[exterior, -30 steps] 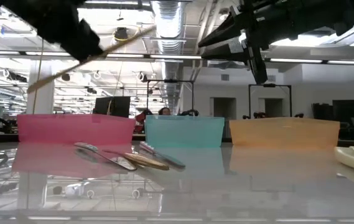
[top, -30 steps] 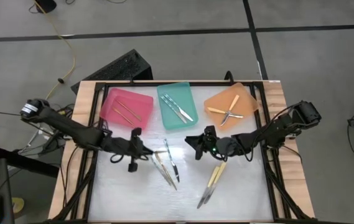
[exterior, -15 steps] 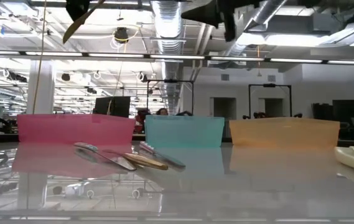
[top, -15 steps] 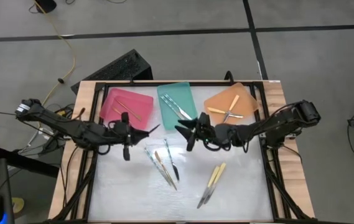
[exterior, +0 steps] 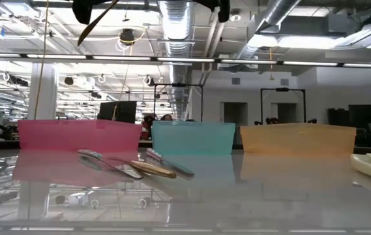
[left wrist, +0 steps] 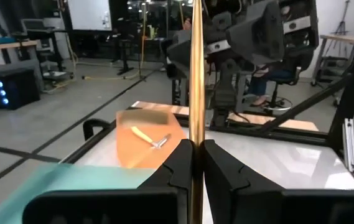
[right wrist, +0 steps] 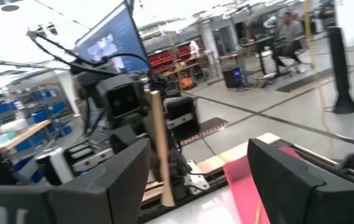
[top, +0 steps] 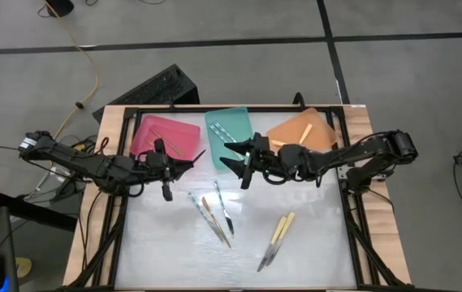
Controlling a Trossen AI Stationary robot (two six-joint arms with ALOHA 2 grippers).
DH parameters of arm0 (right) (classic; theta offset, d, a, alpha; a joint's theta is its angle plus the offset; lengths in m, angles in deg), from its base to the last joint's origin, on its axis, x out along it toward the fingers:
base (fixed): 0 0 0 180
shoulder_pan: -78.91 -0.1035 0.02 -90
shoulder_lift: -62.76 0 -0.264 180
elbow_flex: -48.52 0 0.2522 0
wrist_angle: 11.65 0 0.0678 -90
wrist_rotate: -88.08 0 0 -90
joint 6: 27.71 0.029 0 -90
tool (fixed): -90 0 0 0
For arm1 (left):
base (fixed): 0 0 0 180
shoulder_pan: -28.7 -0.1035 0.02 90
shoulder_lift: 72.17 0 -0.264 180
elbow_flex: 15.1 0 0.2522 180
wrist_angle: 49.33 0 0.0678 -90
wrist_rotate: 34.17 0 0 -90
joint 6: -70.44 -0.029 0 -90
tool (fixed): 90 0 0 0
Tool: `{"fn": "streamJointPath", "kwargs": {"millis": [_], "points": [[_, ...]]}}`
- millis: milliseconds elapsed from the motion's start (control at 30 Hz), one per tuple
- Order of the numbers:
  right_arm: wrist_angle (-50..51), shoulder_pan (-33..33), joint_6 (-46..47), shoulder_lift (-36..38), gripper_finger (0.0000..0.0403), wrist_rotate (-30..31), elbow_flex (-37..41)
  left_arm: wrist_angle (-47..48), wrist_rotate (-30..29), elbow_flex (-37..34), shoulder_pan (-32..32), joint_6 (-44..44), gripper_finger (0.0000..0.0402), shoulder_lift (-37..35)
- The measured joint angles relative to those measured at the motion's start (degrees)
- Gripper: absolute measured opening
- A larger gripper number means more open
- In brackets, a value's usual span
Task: Sort silverware by color (type)
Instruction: Put the gold knife into the red bin
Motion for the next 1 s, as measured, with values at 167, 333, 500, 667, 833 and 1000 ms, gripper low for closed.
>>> {"fn": "streamJointPath", "kwargs": {"millis": [167, 333, 500, 667, 833, 1000], "points": [[-0.11, 0.95, 0.25, 0.00, 0.0282, -1.50, -0.32, -3.03, 7.28, 0.00, -4.08, -0.90, 0.0011, 0.00], [-1.02, 1.42, 0.35, -0.02, 0.0282, -1.57, -0.32, -5.36, 12.94, 0.00, -8.87, -0.86, 0.0011, 0.02], [-2.05, 1.69, 0.38, -0.04, 0.0282, -1.55, -0.34, -10.39, 17.13, -0.59, -12.90, -0.74, 0.0011, 0.58], [-3.59, 2.34, -0.05, -0.02, 0.0282, -1.61, -0.34, -13.64, 21.72, -0.66, -16.19, 0.44, 0.0011, 2.81], [-3.73, 3.16, -0.05, -0.02, 0.0282, -2.93, -0.34, -20.04, 25.70, -0.66, -17.88, 2.19, 0.0011, 7.34], [-3.52, 3.20, -0.08, -0.02, 0.0282, -3.32, -0.34, -25.51, 26.41, -0.68, -18.11, 2.25, 0.0011, 12.00]]}}
